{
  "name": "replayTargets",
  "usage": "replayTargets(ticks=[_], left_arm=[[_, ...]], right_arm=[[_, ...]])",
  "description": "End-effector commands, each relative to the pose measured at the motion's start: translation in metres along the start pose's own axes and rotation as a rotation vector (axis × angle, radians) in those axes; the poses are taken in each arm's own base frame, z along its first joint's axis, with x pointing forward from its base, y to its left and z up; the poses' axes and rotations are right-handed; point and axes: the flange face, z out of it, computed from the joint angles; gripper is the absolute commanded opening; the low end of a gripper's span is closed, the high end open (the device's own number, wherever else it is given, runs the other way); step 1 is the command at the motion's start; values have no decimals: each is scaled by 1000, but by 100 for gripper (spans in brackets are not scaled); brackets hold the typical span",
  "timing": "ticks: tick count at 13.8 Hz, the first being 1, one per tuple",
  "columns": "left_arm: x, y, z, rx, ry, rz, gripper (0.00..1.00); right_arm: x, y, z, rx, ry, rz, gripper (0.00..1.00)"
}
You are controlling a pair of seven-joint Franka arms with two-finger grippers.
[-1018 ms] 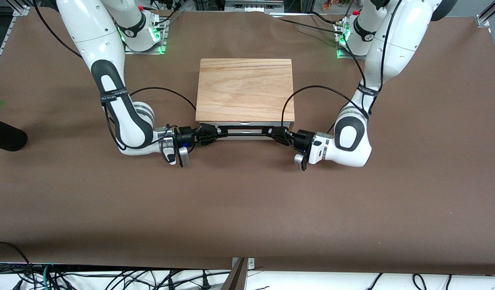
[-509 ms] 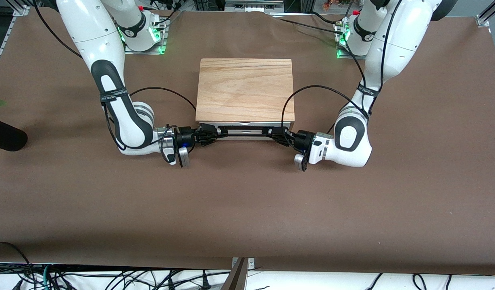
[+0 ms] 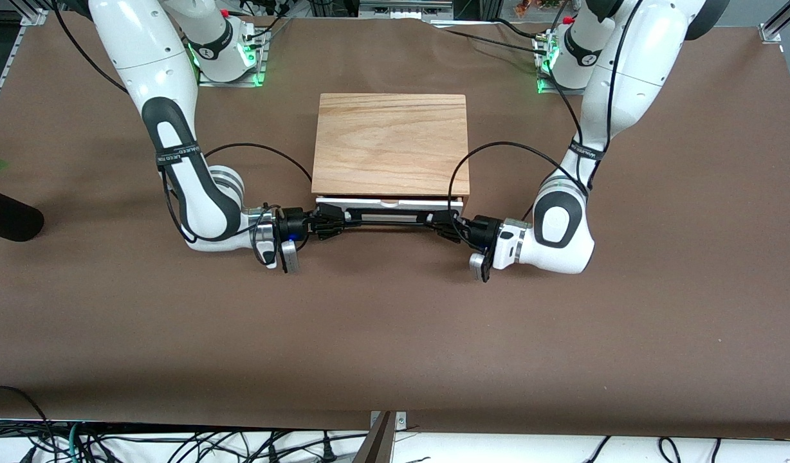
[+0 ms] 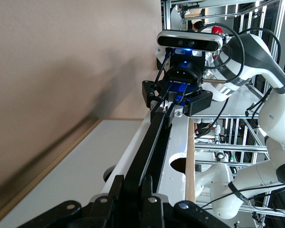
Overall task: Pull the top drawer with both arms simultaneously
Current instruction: 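Pull the handle outward from the box with both grippers together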
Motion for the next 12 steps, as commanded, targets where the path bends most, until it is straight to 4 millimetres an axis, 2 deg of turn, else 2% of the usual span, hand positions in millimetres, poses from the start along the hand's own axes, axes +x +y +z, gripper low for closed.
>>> replayTargets(ticks=[1, 6, 9, 12], left_arm=[[44, -8, -16, 33, 80, 34, 1], [63, -4, -22, 51, 119, 15, 0], [80, -2, -26, 99, 118, 0, 0], [89, 4, -29, 106, 124, -4, 0]], right_arm=[[25, -8, -16, 31, 23, -35, 0], [49, -10, -22, 24, 43, 7, 0], [69, -24, -24, 27, 53, 24, 0], [80, -30, -28, 6, 77, 38, 0]])
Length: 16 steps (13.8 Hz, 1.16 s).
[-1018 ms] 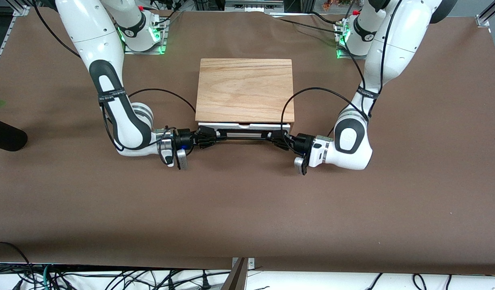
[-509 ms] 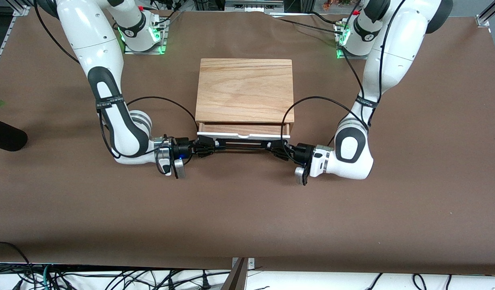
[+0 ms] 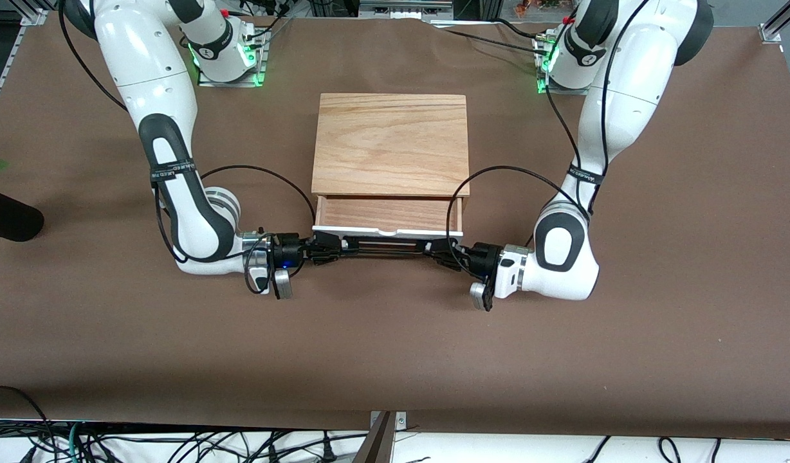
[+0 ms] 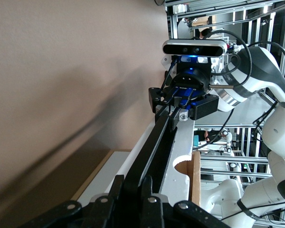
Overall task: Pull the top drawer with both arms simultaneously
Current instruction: 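Pull the handle outward from the box with both grippers together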
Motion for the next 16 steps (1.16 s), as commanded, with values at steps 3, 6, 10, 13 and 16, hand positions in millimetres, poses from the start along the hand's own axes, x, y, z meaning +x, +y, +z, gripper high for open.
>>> replayTargets(ticks=[3, 6, 10, 13, 16], left_arm=[[40, -1, -21, 64, 112, -3, 0], [48, 0, -27, 73, 129, -8, 0], [54, 0, -35, 92, 150, -8, 0], [60, -2, -44, 115, 165, 0, 0], [65, -2, -50, 132, 175, -4, 0]], right_arm=[[37, -38, -16, 38, 40, 11, 0], [49, -40, -17, 29, 59, 1, 0], [57, -45, -19, 19, 76, -21, 0], [63, -45, -20, 10, 92, -31, 0], [69, -39, -22, 2, 105, -37, 0]])
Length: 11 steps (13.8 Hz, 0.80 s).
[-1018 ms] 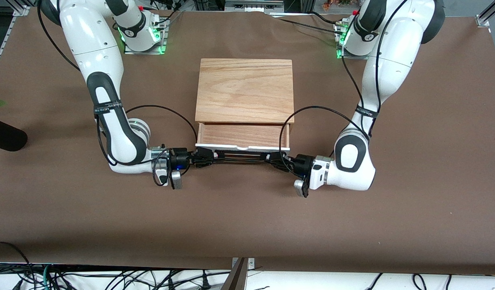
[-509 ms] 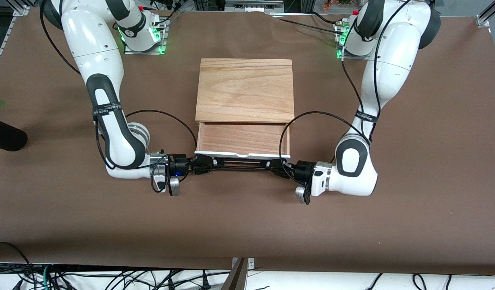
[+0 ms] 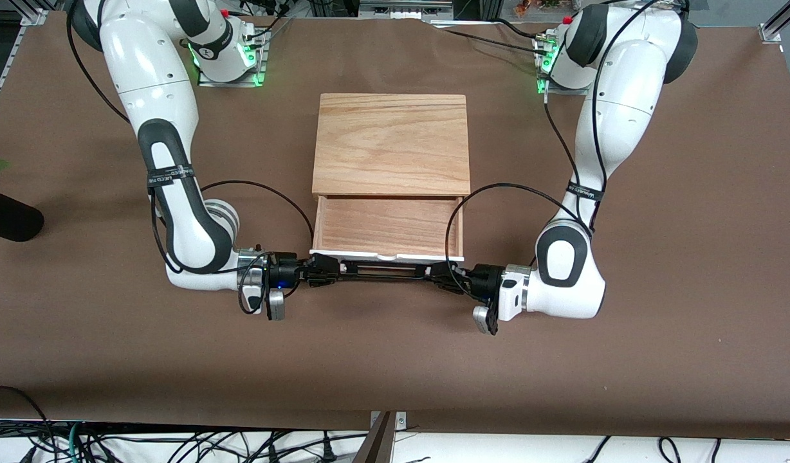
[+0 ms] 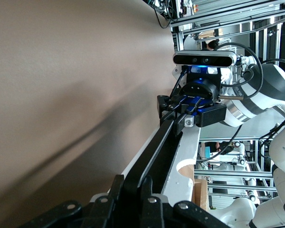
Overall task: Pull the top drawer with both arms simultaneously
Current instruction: 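Pull the handle outward from the box with both grippers together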
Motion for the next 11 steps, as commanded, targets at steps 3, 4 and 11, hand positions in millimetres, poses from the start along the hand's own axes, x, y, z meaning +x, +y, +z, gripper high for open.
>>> replayTargets(ticks=[3, 4, 11], left_arm=[[27, -22, -41, 111, 120, -31, 0], [28, -26, -40, 113, 121, -32, 0], [25, -40, -38, 151, 136, -39, 3]], right_arm=[[29, -28, -17, 44, 52, -1, 0], [29, -26, -17, 41, 55, 1, 0], [34, -22, -16, 30, 69, -6, 0]])
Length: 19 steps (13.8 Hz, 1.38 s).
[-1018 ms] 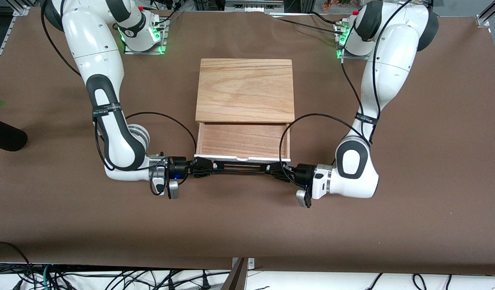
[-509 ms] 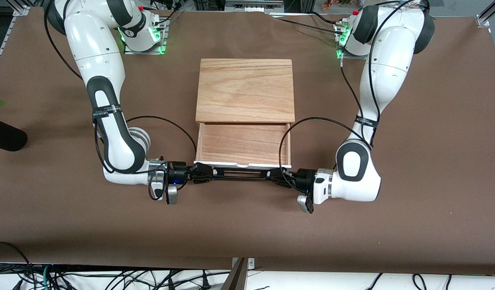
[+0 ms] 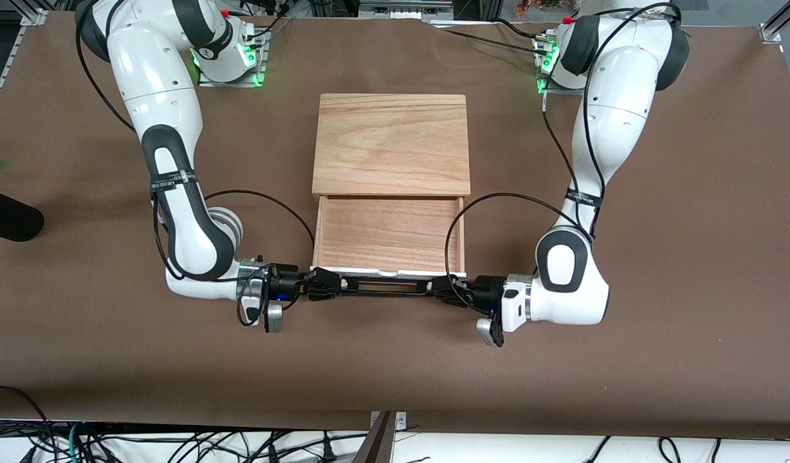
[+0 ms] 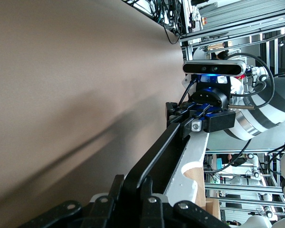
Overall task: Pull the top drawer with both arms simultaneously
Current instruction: 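Pull the handle outward from the box with both grippers together, then keep pulling the drawer further open with both grippers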
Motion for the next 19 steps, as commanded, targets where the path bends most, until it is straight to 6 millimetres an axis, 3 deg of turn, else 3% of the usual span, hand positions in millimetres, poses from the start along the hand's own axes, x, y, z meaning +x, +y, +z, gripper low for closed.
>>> replayTargets(ticks=[1, 2, 3, 4, 9, 11, 19], left_arm=[[9, -38, -28, 104, 81, -42, 8], [8, -37, -24, 105, 76, -41, 12], [7, -37, -23, 105, 74, -40, 13], [6, -39, -21, 106, 71, -42, 15], [4, -41, -16, 106, 63, -44, 23], [3, -40, -13, 106, 60, -42, 25], [2, -28, 1, 96, 45, -48, 26]], right_arm=[[15, -22, -20, 53, 20, 0, 0], [15, -23, -20, 53, 21, -1, 0], [15, -23, -19, 51, 20, -2, 31], [16, -24, -20, 48, 21, -15, 99], [20, -32, -25, 43, 19, -33, 100], [26, -32, -42, 6, 16, -49, 100], [25, -34, -46, -39, -23, -78, 100]])
